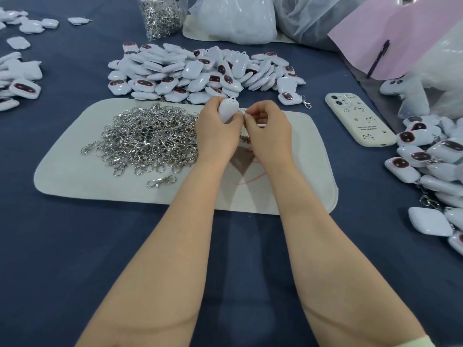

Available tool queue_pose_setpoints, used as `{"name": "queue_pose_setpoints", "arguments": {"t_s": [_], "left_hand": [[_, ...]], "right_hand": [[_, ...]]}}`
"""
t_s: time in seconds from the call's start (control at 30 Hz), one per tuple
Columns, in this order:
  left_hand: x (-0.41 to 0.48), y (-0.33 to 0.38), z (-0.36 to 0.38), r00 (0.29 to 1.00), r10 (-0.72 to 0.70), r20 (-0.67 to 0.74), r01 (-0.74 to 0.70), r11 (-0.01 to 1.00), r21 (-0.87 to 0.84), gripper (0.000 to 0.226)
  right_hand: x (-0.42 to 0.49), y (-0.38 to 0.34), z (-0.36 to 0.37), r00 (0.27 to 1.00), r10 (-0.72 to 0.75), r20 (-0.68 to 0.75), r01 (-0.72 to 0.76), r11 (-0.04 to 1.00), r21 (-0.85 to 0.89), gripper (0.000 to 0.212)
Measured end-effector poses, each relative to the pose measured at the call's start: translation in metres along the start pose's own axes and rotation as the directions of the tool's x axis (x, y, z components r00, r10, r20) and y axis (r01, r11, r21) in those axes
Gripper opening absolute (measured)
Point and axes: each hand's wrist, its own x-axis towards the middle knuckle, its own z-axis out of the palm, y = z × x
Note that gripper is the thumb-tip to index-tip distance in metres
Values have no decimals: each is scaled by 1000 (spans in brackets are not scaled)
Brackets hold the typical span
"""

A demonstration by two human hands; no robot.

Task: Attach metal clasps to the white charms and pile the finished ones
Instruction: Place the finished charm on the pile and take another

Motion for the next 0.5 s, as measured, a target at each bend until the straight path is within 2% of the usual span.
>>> {"name": "queue_pose_setpoints", "arguments": {"t_s": [0.5], "left_hand": [[-1, 0, 0, 998, 68, -15, -67, 995, 79, 17]], "right_hand": [[1, 2, 0, 999, 43, 32, -45, 998, 53, 11]]}}
